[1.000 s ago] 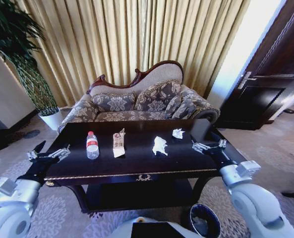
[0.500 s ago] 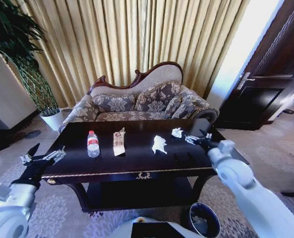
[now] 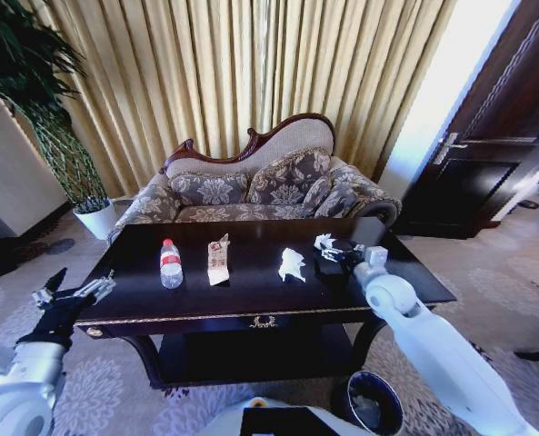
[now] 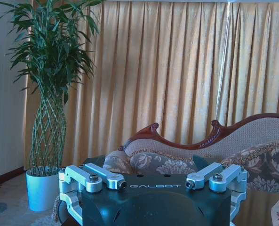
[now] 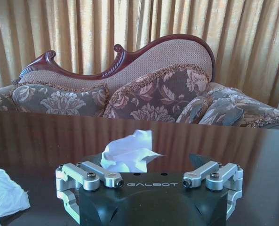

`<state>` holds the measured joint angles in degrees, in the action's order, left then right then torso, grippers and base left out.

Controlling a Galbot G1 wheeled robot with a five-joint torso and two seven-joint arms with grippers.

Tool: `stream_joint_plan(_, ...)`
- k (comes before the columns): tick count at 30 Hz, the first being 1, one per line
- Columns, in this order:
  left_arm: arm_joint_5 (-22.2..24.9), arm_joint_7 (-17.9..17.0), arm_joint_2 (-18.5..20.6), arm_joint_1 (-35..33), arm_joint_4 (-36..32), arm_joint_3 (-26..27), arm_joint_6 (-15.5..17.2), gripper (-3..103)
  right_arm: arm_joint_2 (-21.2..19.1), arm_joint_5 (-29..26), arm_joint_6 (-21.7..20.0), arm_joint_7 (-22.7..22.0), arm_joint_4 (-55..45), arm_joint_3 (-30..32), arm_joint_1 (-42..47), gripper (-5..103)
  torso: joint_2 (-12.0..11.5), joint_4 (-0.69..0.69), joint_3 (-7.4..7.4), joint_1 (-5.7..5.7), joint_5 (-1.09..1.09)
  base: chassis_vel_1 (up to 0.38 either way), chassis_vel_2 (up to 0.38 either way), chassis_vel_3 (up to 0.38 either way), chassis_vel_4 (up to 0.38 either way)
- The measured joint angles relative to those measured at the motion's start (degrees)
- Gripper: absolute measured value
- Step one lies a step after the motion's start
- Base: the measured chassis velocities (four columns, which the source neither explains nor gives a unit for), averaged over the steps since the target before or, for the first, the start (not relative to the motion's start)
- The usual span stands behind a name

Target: Move to the front of the table and place the trash on the table into the trash bin.

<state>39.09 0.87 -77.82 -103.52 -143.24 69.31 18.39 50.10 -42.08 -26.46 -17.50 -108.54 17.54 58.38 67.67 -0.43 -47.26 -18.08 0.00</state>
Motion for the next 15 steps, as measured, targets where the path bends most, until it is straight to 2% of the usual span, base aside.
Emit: stream_joint_plan(15, 0.0, 0.0, -0.8, -0.1, 0.0, 0.4, -0.6, 100, 1.0, 0.0, -0.4, 0.0, 2.6, -2.8, -2.8, 100, 0.0, 0.0, 0.0, 0.0, 0.0, 0.0, 0.0, 0.0, 0.0)
